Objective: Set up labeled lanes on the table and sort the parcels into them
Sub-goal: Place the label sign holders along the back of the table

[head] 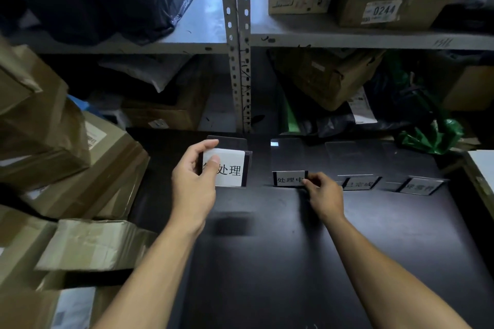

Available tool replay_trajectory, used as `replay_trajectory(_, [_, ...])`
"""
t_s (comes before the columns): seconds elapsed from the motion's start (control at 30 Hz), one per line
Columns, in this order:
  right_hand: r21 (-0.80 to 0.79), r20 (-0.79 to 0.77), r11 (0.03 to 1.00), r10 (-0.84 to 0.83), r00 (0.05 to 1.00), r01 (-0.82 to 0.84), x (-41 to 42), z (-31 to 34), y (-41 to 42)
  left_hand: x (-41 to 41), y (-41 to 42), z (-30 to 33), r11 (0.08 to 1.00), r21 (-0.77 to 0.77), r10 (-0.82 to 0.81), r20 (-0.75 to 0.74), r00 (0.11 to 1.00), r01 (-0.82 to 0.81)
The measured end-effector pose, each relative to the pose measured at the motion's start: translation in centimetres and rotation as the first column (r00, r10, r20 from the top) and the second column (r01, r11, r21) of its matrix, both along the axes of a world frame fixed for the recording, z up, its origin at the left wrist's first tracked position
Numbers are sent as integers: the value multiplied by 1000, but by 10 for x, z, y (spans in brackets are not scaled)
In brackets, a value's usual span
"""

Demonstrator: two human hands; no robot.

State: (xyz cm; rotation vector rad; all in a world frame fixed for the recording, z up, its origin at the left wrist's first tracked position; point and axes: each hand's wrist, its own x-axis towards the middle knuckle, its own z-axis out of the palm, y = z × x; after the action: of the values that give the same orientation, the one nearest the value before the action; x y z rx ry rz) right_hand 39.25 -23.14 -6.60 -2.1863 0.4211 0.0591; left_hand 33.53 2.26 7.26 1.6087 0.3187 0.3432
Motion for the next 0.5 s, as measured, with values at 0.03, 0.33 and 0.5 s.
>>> replay_trajectory(0.03, [-2, 5, 1000, 2, 1000, -2, 1, 0, 0, 0, 0, 0, 1000, 6, -2, 0, 1000, 2])
replay_trajectory(0.33, [-32, -47, 999, 15, 999, -17, -1, 9, 0, -2, 5, 2, 1000, 12, -4, -8, 1000, 4])
replay_trajectory(0.5, [61, 302, 997, -56, 952, 39, -13, 75, 35, -2, 4, 6, 997, -82, -8, -48, 999, 4])
